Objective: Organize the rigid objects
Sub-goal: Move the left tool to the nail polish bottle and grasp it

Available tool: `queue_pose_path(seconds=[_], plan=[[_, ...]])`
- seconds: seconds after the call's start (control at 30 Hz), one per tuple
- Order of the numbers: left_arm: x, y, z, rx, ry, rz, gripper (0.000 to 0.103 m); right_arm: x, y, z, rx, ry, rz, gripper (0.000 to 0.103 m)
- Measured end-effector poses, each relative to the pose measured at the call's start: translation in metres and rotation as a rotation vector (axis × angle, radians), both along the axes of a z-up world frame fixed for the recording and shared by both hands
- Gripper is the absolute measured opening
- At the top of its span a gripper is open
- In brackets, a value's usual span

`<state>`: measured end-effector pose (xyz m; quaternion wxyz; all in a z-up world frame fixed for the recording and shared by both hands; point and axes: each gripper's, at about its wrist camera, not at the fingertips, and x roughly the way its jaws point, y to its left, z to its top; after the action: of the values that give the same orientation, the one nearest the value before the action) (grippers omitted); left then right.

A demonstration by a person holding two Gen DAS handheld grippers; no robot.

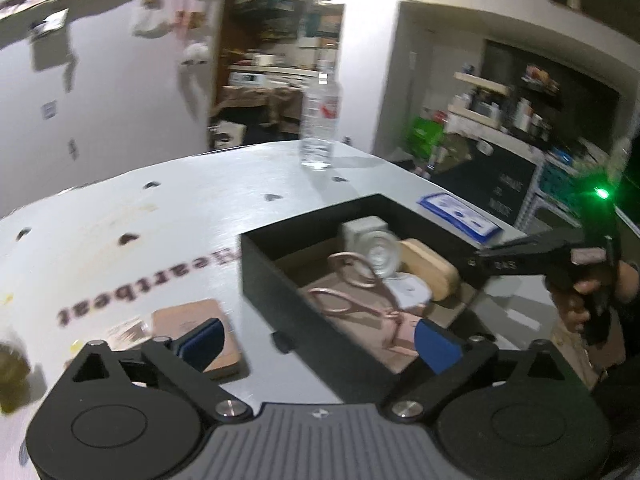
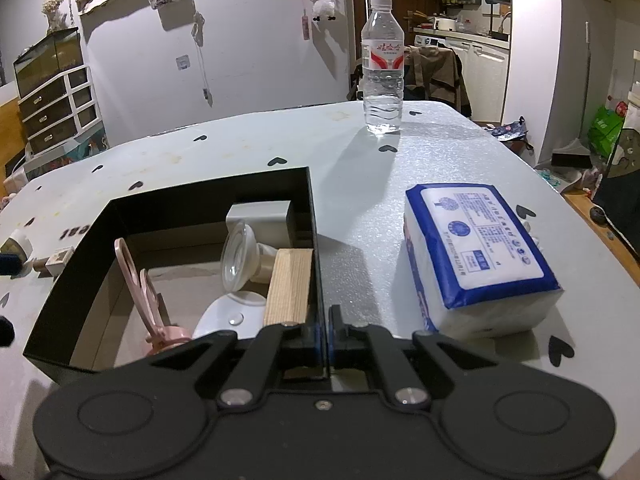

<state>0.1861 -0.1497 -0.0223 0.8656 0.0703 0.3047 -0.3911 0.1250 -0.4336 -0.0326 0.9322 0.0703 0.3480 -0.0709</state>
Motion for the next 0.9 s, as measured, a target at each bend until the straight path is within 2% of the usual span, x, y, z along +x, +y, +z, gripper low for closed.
queue_pose_path(seconds=[0.47, 0.73, 0.9], plan=[[0.023, 0.044, -0.025, -0.034, 0.061, 0.288, 0.103, 0.0, 0.001, 0.0, 0.0, 0.002, -0.006, 0.005], [0.047, 0.058, -0.034, -0.009, 0.081, 0.495, 0.103, 0.001, 0.001, -0.001, 0.0, 0.003, -0.007, 0.005], [0.064, 0.059, -0.039, -0.01, 0.107, 0.59, 0.103, 0.001, 0.001, -0.001, 0.001, 0.003, -0.008, 0.005]])
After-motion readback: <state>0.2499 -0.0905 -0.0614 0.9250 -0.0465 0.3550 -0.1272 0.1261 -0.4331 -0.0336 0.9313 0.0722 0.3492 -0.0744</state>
